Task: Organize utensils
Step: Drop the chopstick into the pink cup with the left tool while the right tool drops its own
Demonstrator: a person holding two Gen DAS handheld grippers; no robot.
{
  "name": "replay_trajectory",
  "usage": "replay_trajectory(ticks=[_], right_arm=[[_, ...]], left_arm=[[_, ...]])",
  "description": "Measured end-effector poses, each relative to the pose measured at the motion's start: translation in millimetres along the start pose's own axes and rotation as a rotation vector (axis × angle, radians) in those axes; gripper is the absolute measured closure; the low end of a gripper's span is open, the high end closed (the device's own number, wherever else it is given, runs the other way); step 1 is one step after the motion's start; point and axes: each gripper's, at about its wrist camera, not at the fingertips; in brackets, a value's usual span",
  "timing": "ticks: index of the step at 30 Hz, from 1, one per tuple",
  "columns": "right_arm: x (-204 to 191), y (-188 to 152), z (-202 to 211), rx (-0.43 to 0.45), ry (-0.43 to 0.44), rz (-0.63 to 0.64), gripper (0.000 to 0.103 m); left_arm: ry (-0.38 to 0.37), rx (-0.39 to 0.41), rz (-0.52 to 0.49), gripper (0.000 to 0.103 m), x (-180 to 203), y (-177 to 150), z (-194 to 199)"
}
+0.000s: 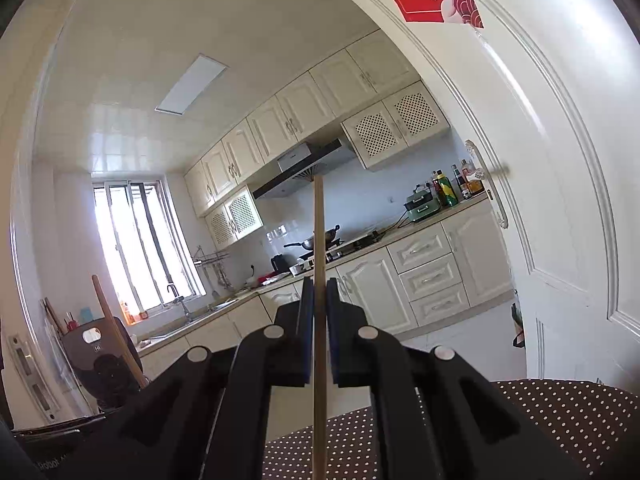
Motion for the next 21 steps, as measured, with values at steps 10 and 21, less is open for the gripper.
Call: replay_trajectory(ticks=[10,21], right_arm=[[1.3,-12.8,-1.5,-0.05,-0.042,0.04,0.098],[2.2,-24.4,19.2,-0.135,-0.059,0.095,0.094]], left_arm=[[-0.018,-0.032,0.037,0.097,-11.5,-11.5,-11.8],[-0.018,-0.078,0.022,0.096,-12.0,-24.9,-11.8]])
Point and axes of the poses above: each gripper's, at about its wrist camera, not at the fingertips, and z roughly against the way its jaws point, x to its right, y to its top, and after that the axes turned 11 degrees about -y, right-handed
